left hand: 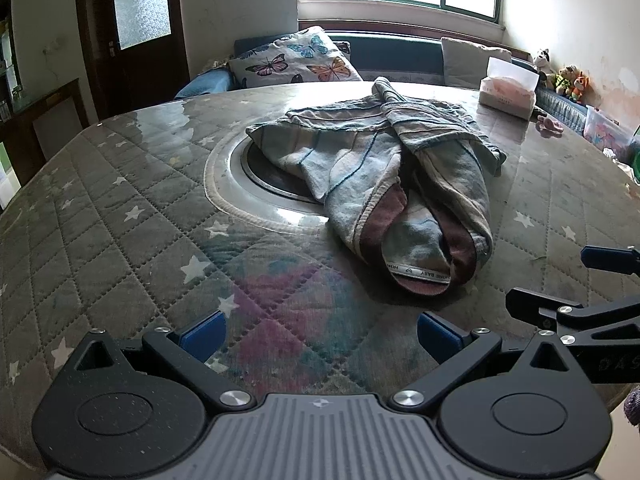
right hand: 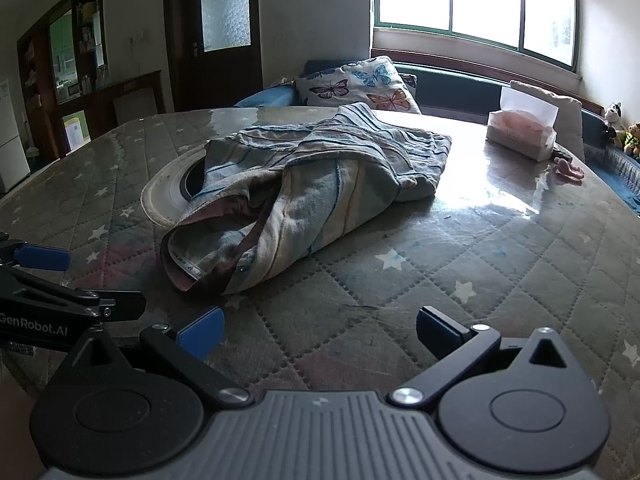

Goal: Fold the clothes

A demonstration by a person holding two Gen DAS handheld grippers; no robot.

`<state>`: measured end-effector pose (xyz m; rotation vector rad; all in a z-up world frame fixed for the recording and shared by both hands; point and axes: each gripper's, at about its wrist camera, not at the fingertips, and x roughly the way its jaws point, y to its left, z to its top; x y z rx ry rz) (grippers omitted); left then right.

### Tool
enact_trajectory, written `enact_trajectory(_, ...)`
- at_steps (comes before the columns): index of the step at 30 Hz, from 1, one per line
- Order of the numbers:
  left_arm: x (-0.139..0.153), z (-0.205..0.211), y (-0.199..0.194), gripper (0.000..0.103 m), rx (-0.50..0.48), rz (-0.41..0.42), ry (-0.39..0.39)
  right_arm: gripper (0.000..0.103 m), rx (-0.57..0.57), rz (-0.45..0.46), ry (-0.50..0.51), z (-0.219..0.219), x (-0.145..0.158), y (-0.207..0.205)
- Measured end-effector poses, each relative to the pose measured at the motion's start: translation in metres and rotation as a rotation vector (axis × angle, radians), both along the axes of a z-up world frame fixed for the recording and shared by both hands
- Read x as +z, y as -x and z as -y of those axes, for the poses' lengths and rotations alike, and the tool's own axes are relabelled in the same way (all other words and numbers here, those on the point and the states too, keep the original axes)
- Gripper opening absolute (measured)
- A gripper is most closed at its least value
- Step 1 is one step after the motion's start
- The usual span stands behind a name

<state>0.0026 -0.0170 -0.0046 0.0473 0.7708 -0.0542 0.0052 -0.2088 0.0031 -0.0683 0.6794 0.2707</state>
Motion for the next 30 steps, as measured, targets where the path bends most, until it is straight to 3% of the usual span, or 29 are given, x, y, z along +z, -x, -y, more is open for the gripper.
enact_trajectory(16, 0.001, -0.001, -0.013, 0.103, 0.004, -0.007, -0.007, 0.103, 0.007, -0.012, -0.003, -0.003, 0.0, -0.014)
enact_trajectory(30, 0.019, -0.003, -0.041, 0.103, -0.002, 0.046, -0.022, 0.103, 0.033, 0.025, 0.037, -0.009, 0.018, -0.043)
